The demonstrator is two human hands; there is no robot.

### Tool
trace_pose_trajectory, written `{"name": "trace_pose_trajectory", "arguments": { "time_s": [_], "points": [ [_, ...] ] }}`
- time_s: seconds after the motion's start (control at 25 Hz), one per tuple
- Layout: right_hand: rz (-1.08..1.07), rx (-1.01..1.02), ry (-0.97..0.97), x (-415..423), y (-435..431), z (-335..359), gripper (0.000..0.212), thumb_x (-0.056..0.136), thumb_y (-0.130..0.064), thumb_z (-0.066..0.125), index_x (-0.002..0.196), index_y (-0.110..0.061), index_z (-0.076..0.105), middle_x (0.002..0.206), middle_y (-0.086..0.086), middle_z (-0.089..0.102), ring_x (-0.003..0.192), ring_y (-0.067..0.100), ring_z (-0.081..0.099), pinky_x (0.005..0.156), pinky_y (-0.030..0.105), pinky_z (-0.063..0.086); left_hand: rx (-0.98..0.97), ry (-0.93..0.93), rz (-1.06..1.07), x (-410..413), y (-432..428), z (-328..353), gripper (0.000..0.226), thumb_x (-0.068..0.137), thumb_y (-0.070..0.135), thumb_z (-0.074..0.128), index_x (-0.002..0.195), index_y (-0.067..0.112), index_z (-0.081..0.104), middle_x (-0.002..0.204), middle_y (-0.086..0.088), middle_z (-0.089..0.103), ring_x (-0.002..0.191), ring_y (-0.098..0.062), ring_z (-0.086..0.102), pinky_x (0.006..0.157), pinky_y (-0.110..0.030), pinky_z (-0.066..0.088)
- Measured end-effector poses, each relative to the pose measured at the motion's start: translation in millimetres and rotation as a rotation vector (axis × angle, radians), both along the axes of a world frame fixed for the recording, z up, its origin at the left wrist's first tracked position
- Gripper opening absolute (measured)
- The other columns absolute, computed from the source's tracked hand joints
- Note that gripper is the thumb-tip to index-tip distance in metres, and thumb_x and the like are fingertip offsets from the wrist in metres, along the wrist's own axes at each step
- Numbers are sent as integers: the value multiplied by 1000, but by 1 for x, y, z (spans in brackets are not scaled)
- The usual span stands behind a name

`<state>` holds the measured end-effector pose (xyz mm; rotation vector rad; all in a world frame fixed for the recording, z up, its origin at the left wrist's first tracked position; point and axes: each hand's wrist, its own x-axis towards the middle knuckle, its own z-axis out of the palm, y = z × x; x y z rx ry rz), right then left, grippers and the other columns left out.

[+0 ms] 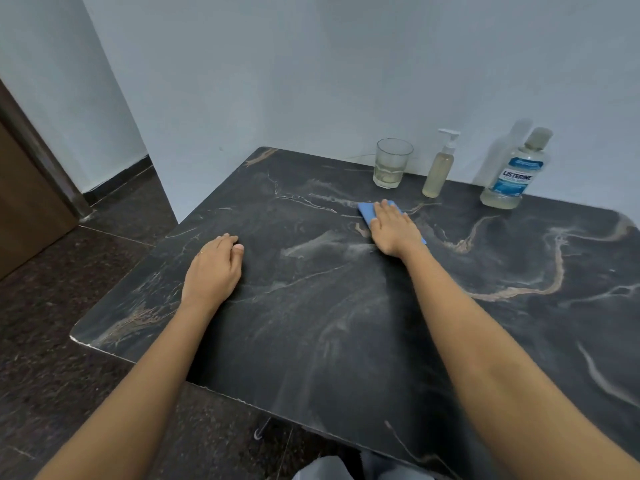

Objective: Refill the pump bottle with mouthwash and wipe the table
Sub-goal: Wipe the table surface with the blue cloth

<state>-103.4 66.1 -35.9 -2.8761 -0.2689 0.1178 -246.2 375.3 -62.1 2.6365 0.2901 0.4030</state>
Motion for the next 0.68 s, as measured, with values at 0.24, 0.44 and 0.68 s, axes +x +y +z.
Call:
{"name": "trace_pose_trajectory", "arguments": {
  "time_s": [0.24, 0.44, 0.68],
  "points": [
    [123, -50, -12, -139, -12, -6, 54, 102, -31, 20, 153, -16, 8, 161, 1, 3, 148, 15, 1, 119, 35, 2, -21, 49, -60, -11, -69, 11, 41, 102, 23, 34, 130, -2, 51, 138, -23, 49, 133, -35, 39, 114, -44, 24],
    [486, -22, -28, -244, -62, -7, 55, 100, -36, 19, 152, -24, 7, 154, -14, -3, 143, 2, -4, 116, 24, -6, -53, 35, -209, -27, -144, 13, 40, 102, 23, 34, 131, 1, 51, 138, -20, 50, 136, -32, 37, 115, -43, 20],
    [-125, -106, 26, -177, -174, 13, 52, 103, -29, 20, 153, -16, 10, 161, 3, 4, 148, 16, 2, 118, 35, 4, -56, 34, -296, -55, -160, 9, 40, 103, 23, 31, 131, 1, 50, 139, -19, 49, 139, -30, 35, 117, -43, 20]
  ]
}}
